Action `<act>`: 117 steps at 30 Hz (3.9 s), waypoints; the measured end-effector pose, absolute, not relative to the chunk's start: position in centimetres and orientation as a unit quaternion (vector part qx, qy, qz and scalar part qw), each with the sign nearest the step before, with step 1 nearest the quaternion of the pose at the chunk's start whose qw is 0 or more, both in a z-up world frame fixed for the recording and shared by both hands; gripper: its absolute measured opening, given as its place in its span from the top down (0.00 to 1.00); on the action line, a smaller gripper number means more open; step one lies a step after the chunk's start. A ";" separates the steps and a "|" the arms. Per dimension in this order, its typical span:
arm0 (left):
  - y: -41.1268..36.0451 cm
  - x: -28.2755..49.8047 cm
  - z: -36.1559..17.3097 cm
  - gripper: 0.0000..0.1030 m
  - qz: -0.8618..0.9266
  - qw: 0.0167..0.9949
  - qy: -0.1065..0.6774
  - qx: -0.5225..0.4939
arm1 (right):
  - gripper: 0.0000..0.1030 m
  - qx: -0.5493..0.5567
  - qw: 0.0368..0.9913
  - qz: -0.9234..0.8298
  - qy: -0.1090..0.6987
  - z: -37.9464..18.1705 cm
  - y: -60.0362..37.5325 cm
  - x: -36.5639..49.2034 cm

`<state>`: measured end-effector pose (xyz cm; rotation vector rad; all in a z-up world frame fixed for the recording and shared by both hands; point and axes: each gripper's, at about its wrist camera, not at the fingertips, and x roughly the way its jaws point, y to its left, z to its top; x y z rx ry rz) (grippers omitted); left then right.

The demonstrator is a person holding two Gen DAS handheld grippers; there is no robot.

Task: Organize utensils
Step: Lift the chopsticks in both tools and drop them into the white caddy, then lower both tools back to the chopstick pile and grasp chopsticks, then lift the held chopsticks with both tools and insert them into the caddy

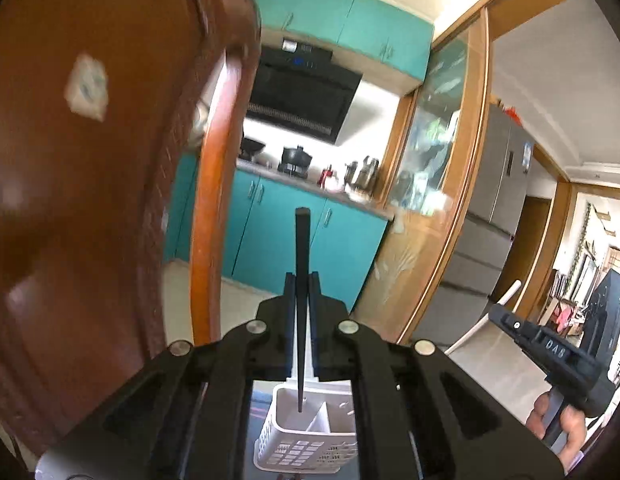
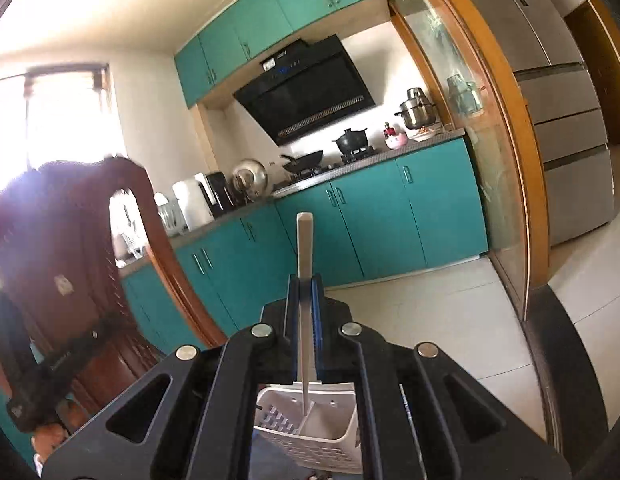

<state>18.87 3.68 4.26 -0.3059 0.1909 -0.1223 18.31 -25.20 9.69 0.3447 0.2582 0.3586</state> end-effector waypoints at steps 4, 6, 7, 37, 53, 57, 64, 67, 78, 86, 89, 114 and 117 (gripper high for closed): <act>2.0 22.3 1.4 0.93 -0.046 0.980 0.138 -0.133 | 0.94 0.131 0.966 0.153 0.160 7.2 -23.7 20.3; 1.7 23.5 0.9 0.93 -0.048 0.979 0.149 -0.131 | 0.94 0.124 0.965 0.151 0.172 5.7 -23.3 20.7; 1.3 23.6 0.5 0.93 -0.050 0.978 0.156 -0.127 | 0.94 0.121 0.965 0.151 0.177 5.2 -23.0 20.8; 1.2 20.6 -1.9 0.86 -0.022 0.984 0.157 -0.078 | 0.64 0.068 0.971 0.155 0.166 6.2 -23.9 15.6; -0.1 22.1 -18.9 0.86 -0.110 0.883 0.455 -0.011 | 0.64 0.042 0.840 0.217 0.496 -14.7 -15.9 21.0; -0.8 22.1 -19.2 0.86 -0.126 0.874 0.469 -0.002 | 0.64 0.030 0.836 0.198 0.511 -16.2 -14.8 21.5; -0.8 21.9 -19.8 0.86 -0.122 0.867 0.483 0.004 | 0.64 -0.021 0.849 0.184 0.495 -16.4 -12.0 20.7; -0.3 21.6 -19.8 0.86 -0.119 0.867 0.484 -0.003 | 0.64 -0.056 0.855 0.176 0.485 -16.6 -10.4 20.1; 1.3 21.2 -20.0 0.86 -0.092 0.867 0.490 -0.004 | 0.86 -0.080 0.840 0.163 0.511 -16.5 -11.1 19.7; -0.5 21.6 -19.8 0.86 -0.071 0.871 0.485 0.024 | 0.81 -0.096 0.849 0.140 0.501 -16.9 -10.0 19.8; -0.9 21.7 -19.7 0.86 -0.063 0.873 0.482 0.035 | 0.77 -0.099 0.854 0.129 0.495 -17.1 -10.4 19.9; -1.0 21.4 -18.4 0.92 -0.056 0.889 0.453 0.031 | 0.88 -0.080 0.865 0.151 0.472 -15.7 -10.3 18.6; -0.6 20.8 -17.2 0.92 -0.057 0.897 0.437 0.024 | 0.88 -0.074 0.870 0.161 0.460 -14.3 -10.5 17.9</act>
